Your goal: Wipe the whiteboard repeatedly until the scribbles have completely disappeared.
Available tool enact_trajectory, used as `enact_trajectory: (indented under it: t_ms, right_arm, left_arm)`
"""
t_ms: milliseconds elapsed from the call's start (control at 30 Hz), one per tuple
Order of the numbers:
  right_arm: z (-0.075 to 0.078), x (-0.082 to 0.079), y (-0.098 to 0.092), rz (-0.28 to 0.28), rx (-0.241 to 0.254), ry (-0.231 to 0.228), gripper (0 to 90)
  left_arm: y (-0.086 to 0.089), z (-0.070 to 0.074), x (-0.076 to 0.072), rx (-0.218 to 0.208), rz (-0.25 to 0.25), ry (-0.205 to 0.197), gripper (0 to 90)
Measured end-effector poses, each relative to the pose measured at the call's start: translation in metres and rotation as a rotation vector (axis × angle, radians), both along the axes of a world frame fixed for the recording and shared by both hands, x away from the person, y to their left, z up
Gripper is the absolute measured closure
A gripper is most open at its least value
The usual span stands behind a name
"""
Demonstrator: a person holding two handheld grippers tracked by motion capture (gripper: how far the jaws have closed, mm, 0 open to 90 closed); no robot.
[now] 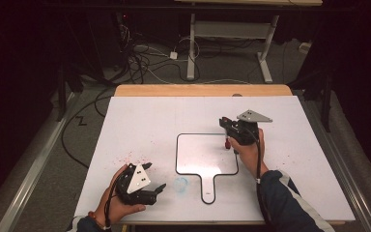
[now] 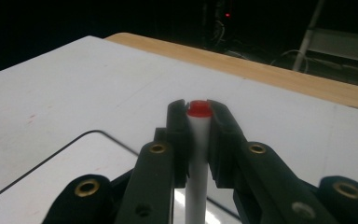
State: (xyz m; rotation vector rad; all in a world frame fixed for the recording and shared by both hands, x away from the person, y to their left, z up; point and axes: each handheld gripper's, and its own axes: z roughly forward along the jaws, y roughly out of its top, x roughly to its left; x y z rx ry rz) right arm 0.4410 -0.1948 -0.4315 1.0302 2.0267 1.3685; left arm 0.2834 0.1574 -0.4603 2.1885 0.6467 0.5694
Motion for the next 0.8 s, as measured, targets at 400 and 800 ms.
enact_trajectory:
  t_ms: [400, 800]
  right_arm:
    - [-0.009, 0.003, 0.006, 0.048, 0.047, -0.063, 80.9]
    - [-0.011, -0.038, 0.005, 0.169, 0.068, 0.014, 80.8]
  left_arm:
    - [-0.001, -0.001, 0.001, 0.001, -0.005, 0.005, 19.3]
    - [0.0, 0.0, 0.001, 0.004, -0.002, -0.001, 19.3]
